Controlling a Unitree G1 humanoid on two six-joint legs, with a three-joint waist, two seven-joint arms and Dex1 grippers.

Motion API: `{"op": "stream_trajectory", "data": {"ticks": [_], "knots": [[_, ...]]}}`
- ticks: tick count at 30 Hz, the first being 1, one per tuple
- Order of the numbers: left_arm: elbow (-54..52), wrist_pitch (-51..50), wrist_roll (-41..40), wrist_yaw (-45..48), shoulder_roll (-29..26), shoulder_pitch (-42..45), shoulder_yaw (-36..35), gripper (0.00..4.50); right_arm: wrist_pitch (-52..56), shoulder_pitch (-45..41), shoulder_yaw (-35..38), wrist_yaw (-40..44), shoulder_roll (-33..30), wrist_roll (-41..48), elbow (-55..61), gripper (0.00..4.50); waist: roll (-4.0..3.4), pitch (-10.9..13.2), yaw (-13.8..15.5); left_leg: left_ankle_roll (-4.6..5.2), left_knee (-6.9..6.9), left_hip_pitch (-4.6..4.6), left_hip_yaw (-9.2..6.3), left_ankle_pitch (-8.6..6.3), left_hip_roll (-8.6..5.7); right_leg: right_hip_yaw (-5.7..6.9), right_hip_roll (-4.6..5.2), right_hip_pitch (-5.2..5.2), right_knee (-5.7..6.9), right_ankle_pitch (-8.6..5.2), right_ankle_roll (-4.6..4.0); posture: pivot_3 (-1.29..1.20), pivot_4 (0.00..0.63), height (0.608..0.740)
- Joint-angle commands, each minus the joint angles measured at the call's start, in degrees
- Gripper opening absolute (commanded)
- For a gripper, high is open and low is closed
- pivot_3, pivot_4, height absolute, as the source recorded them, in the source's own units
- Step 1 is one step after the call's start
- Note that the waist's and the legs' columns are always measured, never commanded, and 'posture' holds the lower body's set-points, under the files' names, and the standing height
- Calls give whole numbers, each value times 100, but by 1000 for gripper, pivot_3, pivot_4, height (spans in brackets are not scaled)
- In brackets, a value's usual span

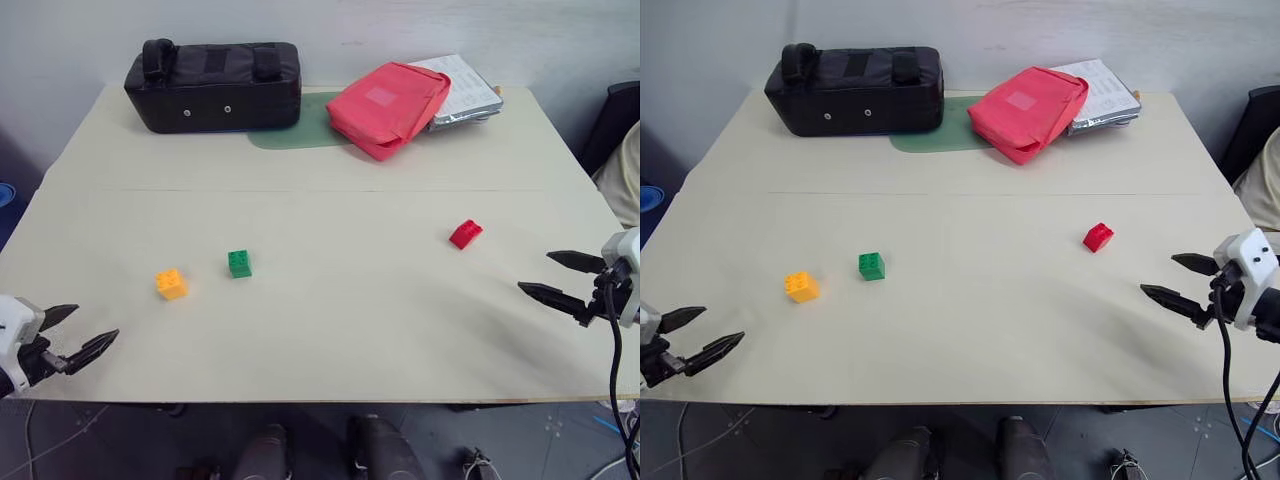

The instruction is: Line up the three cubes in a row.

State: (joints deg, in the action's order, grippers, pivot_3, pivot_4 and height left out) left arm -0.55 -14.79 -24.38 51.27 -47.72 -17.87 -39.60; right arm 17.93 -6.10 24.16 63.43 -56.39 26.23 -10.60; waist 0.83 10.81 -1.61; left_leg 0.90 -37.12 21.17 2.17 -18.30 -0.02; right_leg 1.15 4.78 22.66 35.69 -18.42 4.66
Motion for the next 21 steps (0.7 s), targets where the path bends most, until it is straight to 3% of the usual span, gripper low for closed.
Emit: {"op": "stream_trajectory", "data": {"ticks": [1,21], "knots": [[-194,46,-84,28,-8,-26,-188,4460,-46,-50,165,-42,-16,40,55,4500,0,0,0,0,0,0,0,0,0,0,0,0,0,0,0,0,150,740],[-83,-73,22,-113,-46,163,-32,4460,-171,27,121,-346,97,-147,66,4500,-1,1,-2,-1,-3,-2,1,0,0,0,-1,0,6,0,0,0,150,740]]}}
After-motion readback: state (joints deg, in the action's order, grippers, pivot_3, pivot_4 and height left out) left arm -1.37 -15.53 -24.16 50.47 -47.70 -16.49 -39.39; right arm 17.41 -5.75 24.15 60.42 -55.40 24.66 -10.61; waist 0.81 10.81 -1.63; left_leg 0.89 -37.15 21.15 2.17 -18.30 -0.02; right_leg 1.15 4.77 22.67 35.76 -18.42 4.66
